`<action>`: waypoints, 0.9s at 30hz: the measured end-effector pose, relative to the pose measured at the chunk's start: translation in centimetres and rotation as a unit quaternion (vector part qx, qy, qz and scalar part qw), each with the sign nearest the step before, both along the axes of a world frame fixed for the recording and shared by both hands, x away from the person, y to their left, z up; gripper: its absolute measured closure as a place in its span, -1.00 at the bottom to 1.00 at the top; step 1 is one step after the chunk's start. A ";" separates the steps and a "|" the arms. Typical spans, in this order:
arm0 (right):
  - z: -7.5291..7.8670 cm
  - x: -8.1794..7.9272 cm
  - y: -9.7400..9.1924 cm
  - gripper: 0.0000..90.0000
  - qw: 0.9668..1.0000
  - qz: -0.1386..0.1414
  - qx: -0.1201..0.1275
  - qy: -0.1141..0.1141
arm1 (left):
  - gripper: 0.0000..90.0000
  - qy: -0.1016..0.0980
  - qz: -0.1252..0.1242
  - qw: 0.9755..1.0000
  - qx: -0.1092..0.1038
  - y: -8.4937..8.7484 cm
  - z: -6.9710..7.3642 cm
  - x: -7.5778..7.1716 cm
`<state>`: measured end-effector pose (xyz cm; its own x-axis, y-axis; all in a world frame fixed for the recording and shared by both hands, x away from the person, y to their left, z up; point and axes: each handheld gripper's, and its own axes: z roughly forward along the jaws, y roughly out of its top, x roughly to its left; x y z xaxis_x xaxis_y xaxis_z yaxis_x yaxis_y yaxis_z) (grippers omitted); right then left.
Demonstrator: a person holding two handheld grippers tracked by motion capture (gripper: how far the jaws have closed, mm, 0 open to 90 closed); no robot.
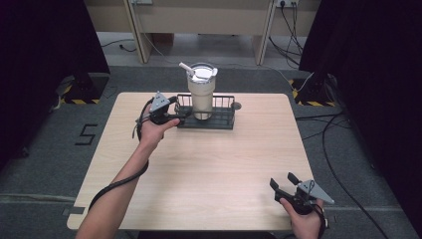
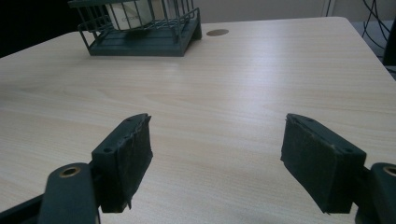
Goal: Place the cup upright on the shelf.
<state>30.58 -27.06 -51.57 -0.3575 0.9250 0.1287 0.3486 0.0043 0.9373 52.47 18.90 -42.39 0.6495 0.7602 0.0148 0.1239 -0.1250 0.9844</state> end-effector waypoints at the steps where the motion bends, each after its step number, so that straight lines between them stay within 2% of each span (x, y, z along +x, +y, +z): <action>1: 0.0 0.0 0.0 -0.45 1.000 0.000 0.000 0.000 | -0.68 0.001 0.000 1.000 0.002 0.3 0.0 -0.3; 9: 0.0 0.0 0.0 -0.45 1.000 0.000 -0.001 0.001 | -0.68 0.004 0.005 1.000 0.001 2.2 -0.7 -2.1; 27: 0.0 0.0 0.0 -0.45 1.000 -0.002 -0.001 0.002 | -0.68 0.001 0.019 1.000 -0.002 5.1 -1.7 -5.6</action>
<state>30.60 -27.04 -51.56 -0.3541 0.9264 0.1278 0.3527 0.0057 0.9357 46.87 23.96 -44.06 0.6209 0.7838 0.0104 0.1308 -0.1167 0.9845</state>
